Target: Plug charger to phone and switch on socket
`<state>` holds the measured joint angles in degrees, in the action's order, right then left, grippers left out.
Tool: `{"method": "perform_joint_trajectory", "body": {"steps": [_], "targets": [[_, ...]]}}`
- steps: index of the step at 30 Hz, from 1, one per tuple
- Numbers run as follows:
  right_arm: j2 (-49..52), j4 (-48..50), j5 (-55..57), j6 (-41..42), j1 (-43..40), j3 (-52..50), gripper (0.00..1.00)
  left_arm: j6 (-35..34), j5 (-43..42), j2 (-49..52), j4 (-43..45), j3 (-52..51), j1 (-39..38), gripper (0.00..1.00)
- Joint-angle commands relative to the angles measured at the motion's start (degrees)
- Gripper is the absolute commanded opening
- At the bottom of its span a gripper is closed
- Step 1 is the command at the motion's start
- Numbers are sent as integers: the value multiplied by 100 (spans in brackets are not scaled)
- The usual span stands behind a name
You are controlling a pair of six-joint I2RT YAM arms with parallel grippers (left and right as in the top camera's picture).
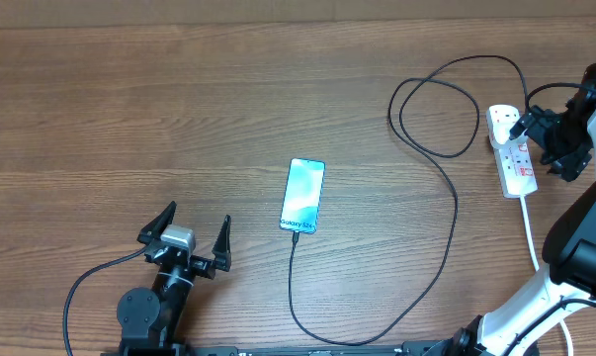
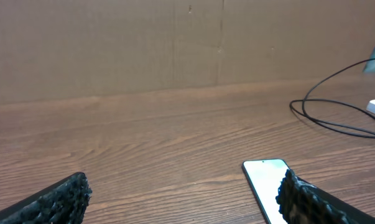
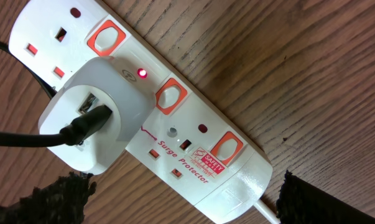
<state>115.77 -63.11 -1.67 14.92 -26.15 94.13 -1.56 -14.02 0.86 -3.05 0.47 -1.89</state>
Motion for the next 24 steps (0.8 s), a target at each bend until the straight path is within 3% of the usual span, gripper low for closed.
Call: {"method": "perform_joint_trajectory", "body": {"steps": [1, 9, 24], "targets": [[-164, 7, -13, -39, 2, 109, 100, 33, 138, -52, -4, -20, 0, 100], [-164, 4, -13, -39, 0, 109, 100, 31, 1593, -52, -120, -20, 0, 100], [-164, 4, -13, -39, 0, 109, 100, 28, 1593, -52, -122, -20, 0, 100]]}}
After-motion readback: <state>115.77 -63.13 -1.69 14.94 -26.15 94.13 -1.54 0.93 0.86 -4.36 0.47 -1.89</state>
